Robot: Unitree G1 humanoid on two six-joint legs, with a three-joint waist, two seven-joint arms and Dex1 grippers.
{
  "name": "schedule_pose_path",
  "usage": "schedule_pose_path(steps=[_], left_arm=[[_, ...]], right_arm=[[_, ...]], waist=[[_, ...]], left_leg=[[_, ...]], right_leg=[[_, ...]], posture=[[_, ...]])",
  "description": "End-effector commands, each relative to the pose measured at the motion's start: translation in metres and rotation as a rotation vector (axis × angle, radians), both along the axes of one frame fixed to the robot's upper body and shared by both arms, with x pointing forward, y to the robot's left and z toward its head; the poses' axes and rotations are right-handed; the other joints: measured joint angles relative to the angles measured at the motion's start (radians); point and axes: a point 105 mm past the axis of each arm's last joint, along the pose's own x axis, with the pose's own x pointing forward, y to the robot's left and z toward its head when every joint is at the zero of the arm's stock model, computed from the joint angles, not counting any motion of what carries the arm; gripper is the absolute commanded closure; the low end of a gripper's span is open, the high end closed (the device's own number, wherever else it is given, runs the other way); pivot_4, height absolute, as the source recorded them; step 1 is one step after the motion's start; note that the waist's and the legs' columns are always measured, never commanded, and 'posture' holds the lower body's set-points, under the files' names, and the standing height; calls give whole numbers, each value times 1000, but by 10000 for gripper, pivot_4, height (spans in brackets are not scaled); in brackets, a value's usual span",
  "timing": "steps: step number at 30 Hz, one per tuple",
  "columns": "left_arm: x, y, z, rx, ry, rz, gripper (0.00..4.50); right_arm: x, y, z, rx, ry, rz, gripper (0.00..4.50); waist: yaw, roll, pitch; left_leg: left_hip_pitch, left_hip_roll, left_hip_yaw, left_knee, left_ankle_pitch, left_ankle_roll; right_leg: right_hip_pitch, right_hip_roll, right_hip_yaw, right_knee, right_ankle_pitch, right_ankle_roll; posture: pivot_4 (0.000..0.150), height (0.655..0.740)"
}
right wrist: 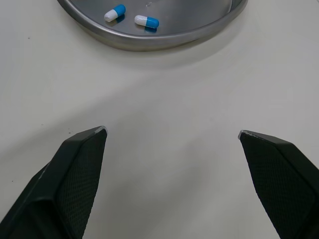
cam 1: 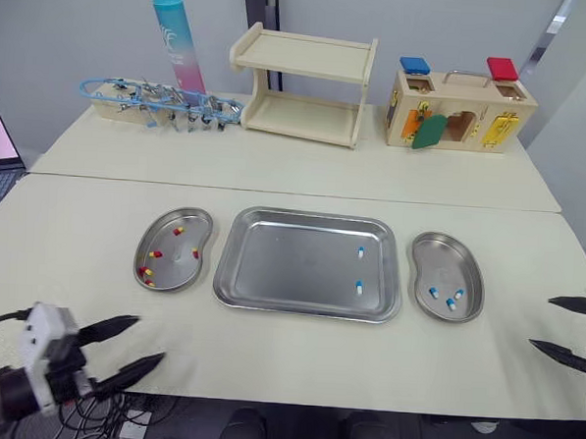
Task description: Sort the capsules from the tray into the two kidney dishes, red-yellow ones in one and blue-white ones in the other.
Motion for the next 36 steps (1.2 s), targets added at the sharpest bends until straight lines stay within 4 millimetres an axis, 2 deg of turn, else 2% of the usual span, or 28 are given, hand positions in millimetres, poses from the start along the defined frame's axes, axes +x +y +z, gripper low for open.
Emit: schedule_pose_path(steps=[1,6,9,15,21,32,35,36], left_arm=[[2,-33,9,-54,-120,-137,359],[20,-58,9,-93,-215,-230,359],[25,-65,9,-106,-239,-284,359],[28,-65,5,-120,-244,-308,359],[27,-55,-4,-115,-257,-304,359],[23,-54,-13,-110,-287,-271,359],[23,-55,-15,-111,-289,-271,0],[23,-55,-15,-111,-290,-271,0]], right_arm=[[0,5,8,-19,-34,30,0],[-1,5,10,-48,-53,22,0],[-1,15,21,-28,-72,38,0],[6,64,46,10,-125,160,0],[18,135,56,124,-129,240,0],[26,174,53,157,-57,293,0],[29,179,51,159,-56,305,6253],[29,180,51,159,-55,310,9555]], waist=[[1,0,0],[1,2,-1],[0,2,-1],[-6,4,-1],[-5,4,-1],[4,2,0],[4,2,0],[4,2,0]], left_leg=[[0,0,0,0,0,0],[0,0,0,1,0,0],[0,0,0,1,0,0],[0,0,-1,1,0,0],[0,0,-2,1,0,0],[-1,0,-3,2,0,0],[-1,0,-3,2,0,0],[-2,0,-3,2,0,0]], right_leg=[[0,0,0,0,0,0],[1,0,0,0,0,0],[1,0,0,0,0,0],[1,1,0,1,0,0],[0,1,-1,1,0,0],[0,1,-2,0,0,0],[0,1,-2,0,0,0],[0,1,-2,0,0,0]], posture=[[1500,7400],[1500,7400],[1500,7400],[1500,7400],[1500,7400],[1500,7400],[1500,7400],[1500,7400]])
